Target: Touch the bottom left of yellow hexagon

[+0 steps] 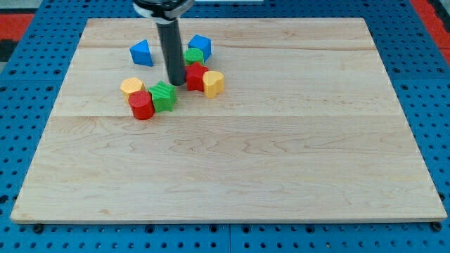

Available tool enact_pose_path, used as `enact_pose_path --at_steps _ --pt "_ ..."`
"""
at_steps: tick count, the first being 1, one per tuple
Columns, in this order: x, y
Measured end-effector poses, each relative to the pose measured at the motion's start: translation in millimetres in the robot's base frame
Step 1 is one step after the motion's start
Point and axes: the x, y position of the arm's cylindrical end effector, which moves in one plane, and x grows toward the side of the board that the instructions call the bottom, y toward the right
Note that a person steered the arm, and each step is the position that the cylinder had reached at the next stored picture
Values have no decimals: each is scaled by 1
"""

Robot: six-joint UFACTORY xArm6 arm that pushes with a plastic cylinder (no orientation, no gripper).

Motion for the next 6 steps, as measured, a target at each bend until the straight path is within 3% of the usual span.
enact_pose_path --at_steps 1,4,5,6 --pt "2 11" --pt "-9 -116" --pt "19 -134" --pt "35 -115"
